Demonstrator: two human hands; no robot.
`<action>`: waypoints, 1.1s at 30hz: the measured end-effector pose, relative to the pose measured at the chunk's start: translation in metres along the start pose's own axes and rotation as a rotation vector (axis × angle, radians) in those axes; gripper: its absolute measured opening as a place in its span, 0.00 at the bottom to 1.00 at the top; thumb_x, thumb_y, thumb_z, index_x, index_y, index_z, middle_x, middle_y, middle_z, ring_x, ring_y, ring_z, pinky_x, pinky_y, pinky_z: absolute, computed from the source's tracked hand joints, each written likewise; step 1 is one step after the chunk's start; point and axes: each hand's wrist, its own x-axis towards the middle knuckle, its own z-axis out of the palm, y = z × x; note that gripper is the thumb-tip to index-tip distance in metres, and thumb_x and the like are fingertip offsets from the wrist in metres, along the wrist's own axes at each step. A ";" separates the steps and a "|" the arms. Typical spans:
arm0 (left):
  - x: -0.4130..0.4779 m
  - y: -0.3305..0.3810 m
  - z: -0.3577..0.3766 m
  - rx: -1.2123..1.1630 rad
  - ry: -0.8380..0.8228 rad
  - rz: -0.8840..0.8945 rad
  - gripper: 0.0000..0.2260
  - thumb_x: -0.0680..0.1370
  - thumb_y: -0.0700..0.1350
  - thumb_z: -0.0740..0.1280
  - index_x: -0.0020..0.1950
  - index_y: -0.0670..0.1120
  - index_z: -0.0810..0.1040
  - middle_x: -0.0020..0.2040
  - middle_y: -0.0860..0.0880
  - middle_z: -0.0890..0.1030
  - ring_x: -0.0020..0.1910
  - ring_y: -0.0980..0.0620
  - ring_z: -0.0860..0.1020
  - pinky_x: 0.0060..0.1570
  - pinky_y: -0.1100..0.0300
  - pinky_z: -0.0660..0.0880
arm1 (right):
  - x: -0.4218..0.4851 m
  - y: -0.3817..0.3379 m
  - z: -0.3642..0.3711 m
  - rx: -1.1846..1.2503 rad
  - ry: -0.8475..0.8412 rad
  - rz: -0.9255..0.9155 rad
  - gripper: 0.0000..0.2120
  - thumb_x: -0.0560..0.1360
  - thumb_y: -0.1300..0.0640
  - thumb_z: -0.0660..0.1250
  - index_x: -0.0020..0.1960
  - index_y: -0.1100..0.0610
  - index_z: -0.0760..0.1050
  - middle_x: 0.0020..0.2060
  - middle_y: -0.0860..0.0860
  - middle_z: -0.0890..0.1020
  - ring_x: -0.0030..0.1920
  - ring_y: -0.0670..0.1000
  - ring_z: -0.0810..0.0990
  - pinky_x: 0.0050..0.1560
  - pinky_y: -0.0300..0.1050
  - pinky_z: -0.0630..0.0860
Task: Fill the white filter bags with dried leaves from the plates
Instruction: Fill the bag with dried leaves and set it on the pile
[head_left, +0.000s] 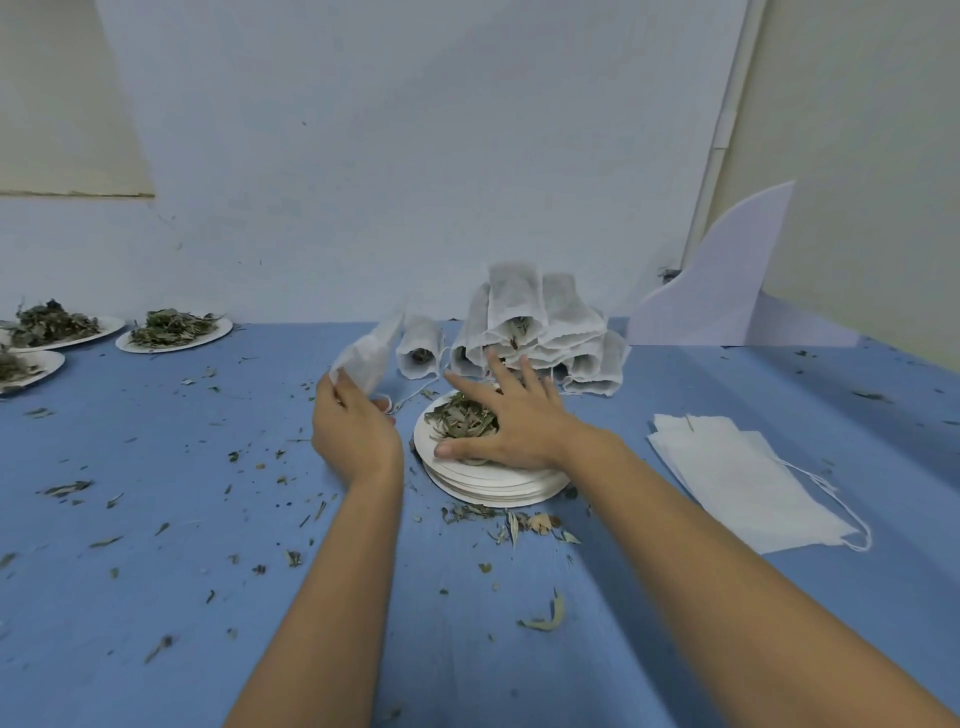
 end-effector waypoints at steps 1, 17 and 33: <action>0.000 -0.001 0.000 0.000 -0.008 -0.008 0.13 0.84 0.48 0.52 0.53 0.45 0.74 0.33 0.49 0.77 0.28 0.50 0.74 0.23 0.74 0.65 | 0.003 0.001 0.000 -0.004 -0.028 -0.010 0.41 0.66 0.25 0.61 0.73 0.30 0.47 0.77 0.45 0.37 0.75 0.58 0.33 0.73 0.64 0.38; -0.009 0.000 0.003 -0.035 -0.037 0.055 0.17 0.82 0.38 0.55 0.68 0.46 0.74 0.53 0.50 0.79 0.33 0.56 0.78 0.33 0.67 0.73 | -0.002 0.001 0.011 0.198 0.273 0.022 0.14 0.76 0.53 0.68 0.60 0.55 0.80 0.54 0.51 0.82 0.55 0.51 0.77 0.45 0.36 0.65; -0.009 0.001 0.004 0.011 -0.091 -0.059 0.17 0.80 0.38 0.54 0.64 0.43 0.76 0.58 0.44 0.80 0.54 0.44 0.79 0.54 0.50 0.76 | -0.011 -0.011 -0.001 -0.004 0.235 0.000 0.22 0.73 0.46 0.64 0.66 0.46 0.72 0.65 0.47 0.72 0.63 0.51 0.72 0.59 0.49 0.68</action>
